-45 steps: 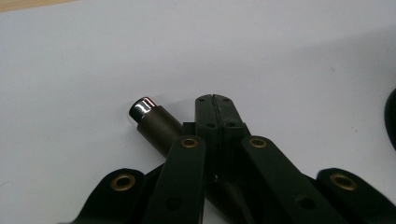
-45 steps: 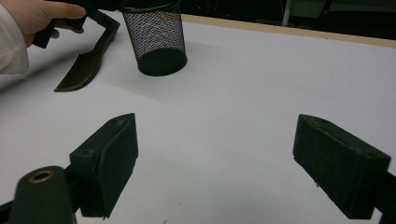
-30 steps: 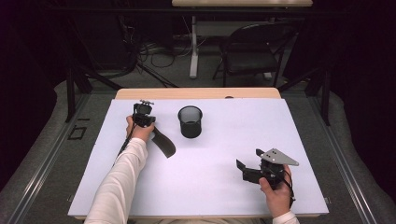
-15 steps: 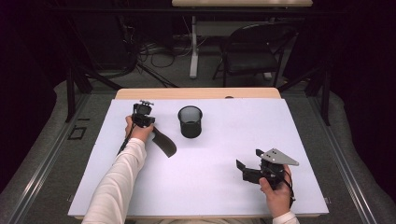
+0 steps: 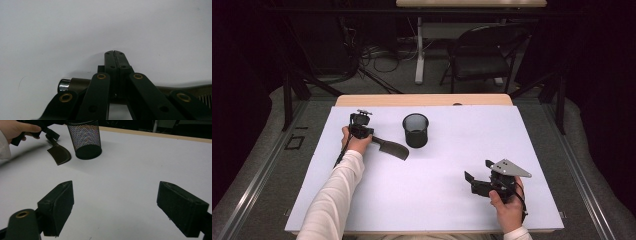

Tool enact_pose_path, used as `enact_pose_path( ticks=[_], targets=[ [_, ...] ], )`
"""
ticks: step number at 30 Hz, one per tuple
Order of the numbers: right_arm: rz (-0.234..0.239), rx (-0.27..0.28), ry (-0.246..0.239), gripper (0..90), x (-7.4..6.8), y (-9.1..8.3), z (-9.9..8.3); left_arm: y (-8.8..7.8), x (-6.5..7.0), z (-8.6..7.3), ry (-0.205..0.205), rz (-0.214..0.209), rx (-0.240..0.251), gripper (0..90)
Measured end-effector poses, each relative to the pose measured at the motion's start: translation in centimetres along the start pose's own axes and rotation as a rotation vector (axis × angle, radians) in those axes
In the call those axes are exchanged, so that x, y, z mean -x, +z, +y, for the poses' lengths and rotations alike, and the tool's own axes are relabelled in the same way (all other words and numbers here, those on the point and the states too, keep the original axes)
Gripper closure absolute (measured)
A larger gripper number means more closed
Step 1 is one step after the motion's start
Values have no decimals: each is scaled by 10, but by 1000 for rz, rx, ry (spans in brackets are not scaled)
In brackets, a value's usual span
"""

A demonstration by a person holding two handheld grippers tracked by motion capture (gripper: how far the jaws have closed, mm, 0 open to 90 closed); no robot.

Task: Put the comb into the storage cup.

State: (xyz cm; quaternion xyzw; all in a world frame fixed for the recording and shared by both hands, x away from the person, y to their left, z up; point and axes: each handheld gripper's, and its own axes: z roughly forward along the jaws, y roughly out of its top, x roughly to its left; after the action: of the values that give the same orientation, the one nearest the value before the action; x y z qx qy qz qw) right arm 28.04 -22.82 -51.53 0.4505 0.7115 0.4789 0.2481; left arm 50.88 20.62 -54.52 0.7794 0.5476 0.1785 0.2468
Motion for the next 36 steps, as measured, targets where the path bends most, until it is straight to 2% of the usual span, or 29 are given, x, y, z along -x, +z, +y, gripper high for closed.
enact_pose_path(
  ticks=[9,16,20,26,31,36],
  targets=[
    [2,3,2,143,0,0,0,-2,0,0,16,-17,1,900],
    [3,-4,2,143,0,0,0,-10,-4,2,57,-26,29,827],
    [6,-3,4,143,0,1,0,-12,-8,2,50,-21,31,818],
    [8,-11,0,143,0,1,0,-9,-10,2,68,-10,21,839],
    [11,-13,-2,144,0,2,-1,-2,-8,2,75,-4,5,899],
    [13,-10,1,144,0,2,-1,0,-7,0,100,-13,-21,900]
  ],
)
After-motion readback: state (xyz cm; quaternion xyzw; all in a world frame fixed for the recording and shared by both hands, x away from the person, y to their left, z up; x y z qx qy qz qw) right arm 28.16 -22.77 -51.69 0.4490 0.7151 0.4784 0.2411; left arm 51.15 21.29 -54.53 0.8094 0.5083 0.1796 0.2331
